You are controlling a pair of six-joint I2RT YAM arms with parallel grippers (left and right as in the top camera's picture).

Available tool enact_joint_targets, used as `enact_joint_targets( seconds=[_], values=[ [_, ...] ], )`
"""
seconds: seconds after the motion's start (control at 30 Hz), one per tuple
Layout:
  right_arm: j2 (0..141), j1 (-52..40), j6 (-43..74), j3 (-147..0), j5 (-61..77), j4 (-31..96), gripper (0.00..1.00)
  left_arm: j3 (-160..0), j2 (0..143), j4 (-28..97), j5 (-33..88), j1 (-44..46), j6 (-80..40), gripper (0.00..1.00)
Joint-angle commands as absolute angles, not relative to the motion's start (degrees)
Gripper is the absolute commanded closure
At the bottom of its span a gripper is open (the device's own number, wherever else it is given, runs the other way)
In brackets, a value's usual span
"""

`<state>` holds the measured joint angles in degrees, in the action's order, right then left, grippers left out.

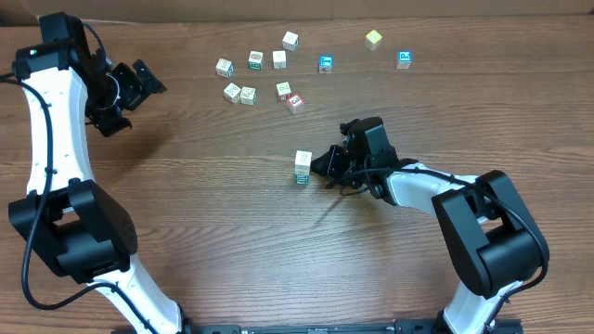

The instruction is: Form a tower

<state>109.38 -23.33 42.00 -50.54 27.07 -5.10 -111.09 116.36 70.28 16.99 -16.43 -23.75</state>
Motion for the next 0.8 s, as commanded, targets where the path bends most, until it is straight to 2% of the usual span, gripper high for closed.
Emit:
enact_joint_targets(
  seconds=[0.0,0.77],
  values=[
    [110.1,-23.4,42.0,-50.2,25.6,-4.8,0.96,-111.9,116.1,70.2,17.4,-16.1,-22.7,0.00],
    [110.6,-23.6,43.7,-50.2,23.5,-1.5,0.96,-111.9,116.1,70.2,17.4,-16.1,-22.7,0.00]
  ],
)
